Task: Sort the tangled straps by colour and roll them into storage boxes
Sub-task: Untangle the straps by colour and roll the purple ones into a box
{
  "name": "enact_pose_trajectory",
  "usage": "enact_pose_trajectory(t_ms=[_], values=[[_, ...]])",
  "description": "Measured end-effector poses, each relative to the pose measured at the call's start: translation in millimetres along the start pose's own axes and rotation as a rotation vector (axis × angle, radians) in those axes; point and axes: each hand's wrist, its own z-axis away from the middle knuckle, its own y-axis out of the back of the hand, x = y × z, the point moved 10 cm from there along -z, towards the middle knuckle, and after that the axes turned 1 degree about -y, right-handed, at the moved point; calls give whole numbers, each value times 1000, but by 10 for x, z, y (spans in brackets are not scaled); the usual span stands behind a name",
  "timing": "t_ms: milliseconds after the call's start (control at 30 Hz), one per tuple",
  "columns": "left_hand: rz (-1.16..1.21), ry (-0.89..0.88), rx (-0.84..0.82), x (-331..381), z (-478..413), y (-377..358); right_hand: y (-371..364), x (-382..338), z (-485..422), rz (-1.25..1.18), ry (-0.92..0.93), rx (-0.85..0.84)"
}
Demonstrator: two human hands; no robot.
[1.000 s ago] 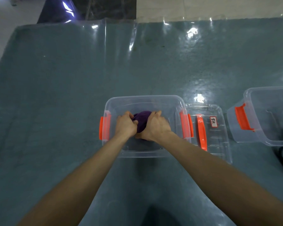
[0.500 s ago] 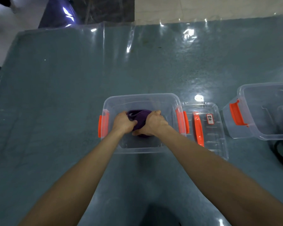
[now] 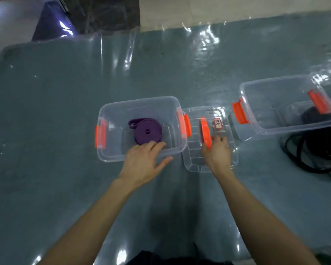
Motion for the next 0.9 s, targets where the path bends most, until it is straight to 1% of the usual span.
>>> enact_pose_trajectory(t_ms=[67, 133, 200, 267, 367, 433, 500, 600, 633, 700, 767, 833, 867, 900], values=[[-135, -95, -3, 66, 12, -30, -132, 52, -110, 99, 7, -33], [-204, -110, 12, 10, -19, 6, -164, 51, -251, 134, 21, -49], [-235, -93, 31, -125, -27, 68, -168, 56, -369, 96, 15, -87], [-246, -47, 13, -283, -13, 99, -134, 79, -380, 44, 8, -107], [-257, 18, -34, -428, 3, 110, -97, 161, -121, -3, -2, -90], [-226, 9, -75, -424, -15, 99, -97, 227, 107, -22, 9, -90], [-126, -33, -58, -276, -34, 188, -96, 307, 302, -21, 30, -98], [98, -106, 154, 188, -185, 463, -7, 472, 572, -23, 28, -81], [156, -132, 180, 373, -278, 486, 53, 555, 667, -30, 17, -57], [229, -195, 125, 750, -516, 379, 224, 751, 857, -33, -3, 11], [274, -238, 21, 1068, -735, 194, 420, 942, 1036, -22, 14, 81], [363, -207, -108, 1271, -893, 14, 651, 1041, 1189, -54, 63, 169], [466, -171, -186, 1341, -935, -66, 777, 1031, 1254, -72, 103, 223], [624, -130, -253, 1382, -959, -122, 907, 977, 1294, -82, 155, 287]])
